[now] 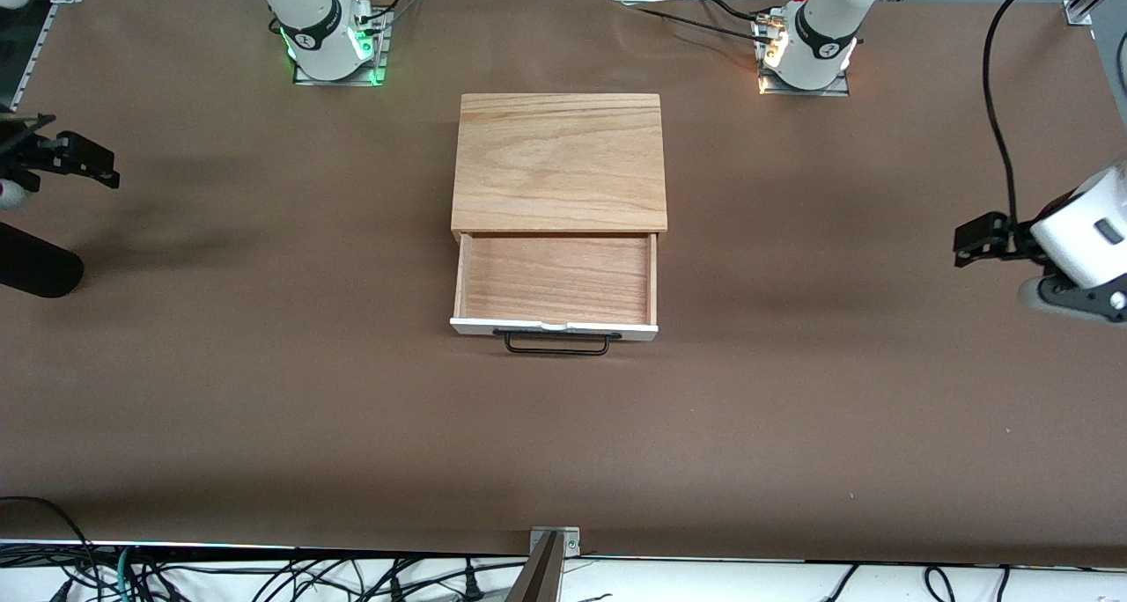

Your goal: Pull top drawer with both arms simultaneously

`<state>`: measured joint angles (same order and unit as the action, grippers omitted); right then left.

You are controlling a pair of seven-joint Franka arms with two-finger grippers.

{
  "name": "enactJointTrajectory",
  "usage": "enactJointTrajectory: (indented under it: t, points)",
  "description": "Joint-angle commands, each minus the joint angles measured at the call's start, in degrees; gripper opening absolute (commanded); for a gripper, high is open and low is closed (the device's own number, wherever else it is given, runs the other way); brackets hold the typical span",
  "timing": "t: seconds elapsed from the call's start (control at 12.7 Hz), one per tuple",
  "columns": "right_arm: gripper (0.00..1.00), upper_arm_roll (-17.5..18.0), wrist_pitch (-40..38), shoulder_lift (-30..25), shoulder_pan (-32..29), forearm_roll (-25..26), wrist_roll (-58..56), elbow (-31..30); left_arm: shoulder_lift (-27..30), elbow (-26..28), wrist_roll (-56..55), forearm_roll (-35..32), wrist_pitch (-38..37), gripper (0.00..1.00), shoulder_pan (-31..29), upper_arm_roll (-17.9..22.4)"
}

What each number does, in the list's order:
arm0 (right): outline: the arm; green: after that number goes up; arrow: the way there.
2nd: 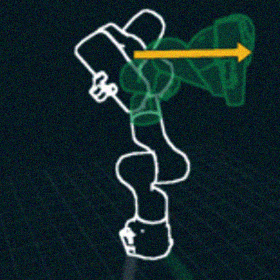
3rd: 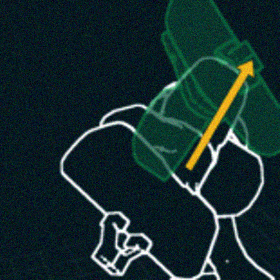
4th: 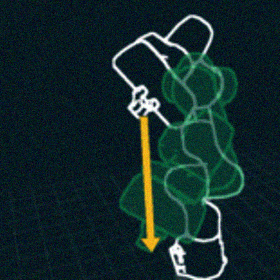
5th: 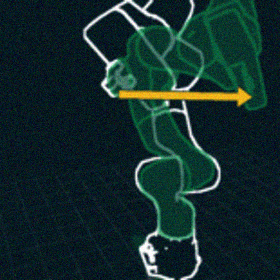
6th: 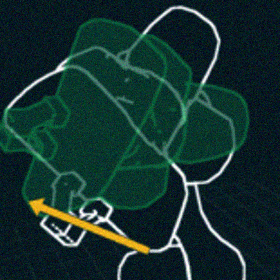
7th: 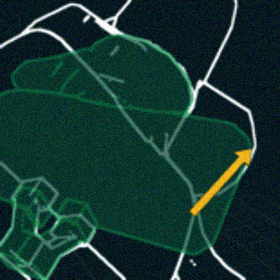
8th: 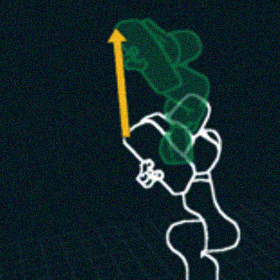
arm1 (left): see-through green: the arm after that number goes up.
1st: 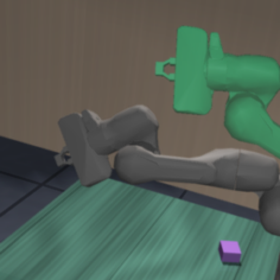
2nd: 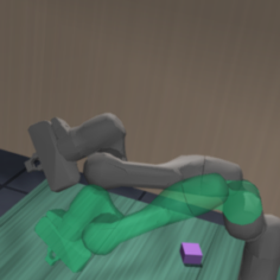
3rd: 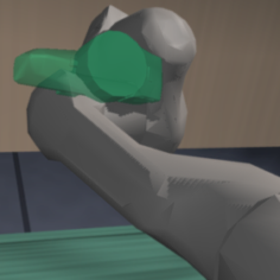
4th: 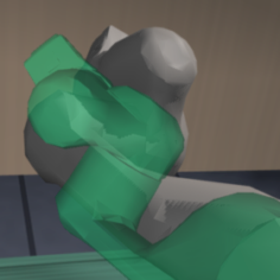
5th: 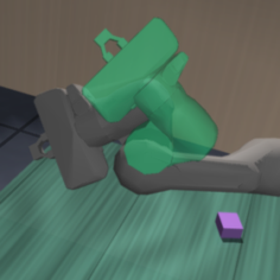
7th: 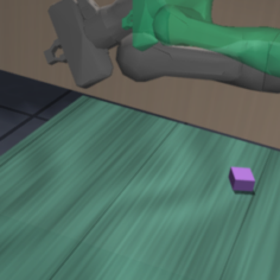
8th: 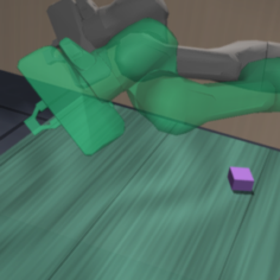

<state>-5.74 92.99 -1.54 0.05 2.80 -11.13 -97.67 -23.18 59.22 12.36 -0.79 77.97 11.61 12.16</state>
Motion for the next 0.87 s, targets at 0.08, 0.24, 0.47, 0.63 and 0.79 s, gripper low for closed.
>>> enactJointTrajectory:
  t: [0.08, 0.24, 0.47, 0.63, 0.79]
  points:
    - [1.00, 1.26, -0.88, -0.57, -0.76, -2.63, 0.76, -0.25, 7.42, 10.27, -14.07, -0.44, 0.25, 1.00, -3.23, -5.97]
    - [1.00, -2.67, 0.34, 3.46, 0.21, -4.54, 0.85, 2.30, 10.33, 13.98, -14.64, -0.52, 0.95, 1.00, -5.62, -10.30]
    - [1.00, -3.84, 2.02, 3.31, 2.14, -5.53, 1.20, 2.31, 16.13, 22.93, -15.26, 2.36, 4.37, 1.00, -6.15, -11.45]
    - [1.00, -3.05, 2.37, 2.78, 2.15, -5.09, 1.64, 2.04, 18.07, 25.50, -15.17, 3.51, 5.09, 1.00, -8.95, -14.34]
    - [1.00, -2.35, 3.08, 2.51, 2.32, -3.77, 1.64, 2.13, 18.17, 25.86, -15.43, 3.87, 5.44, 1.00, -11.77, -17.42]
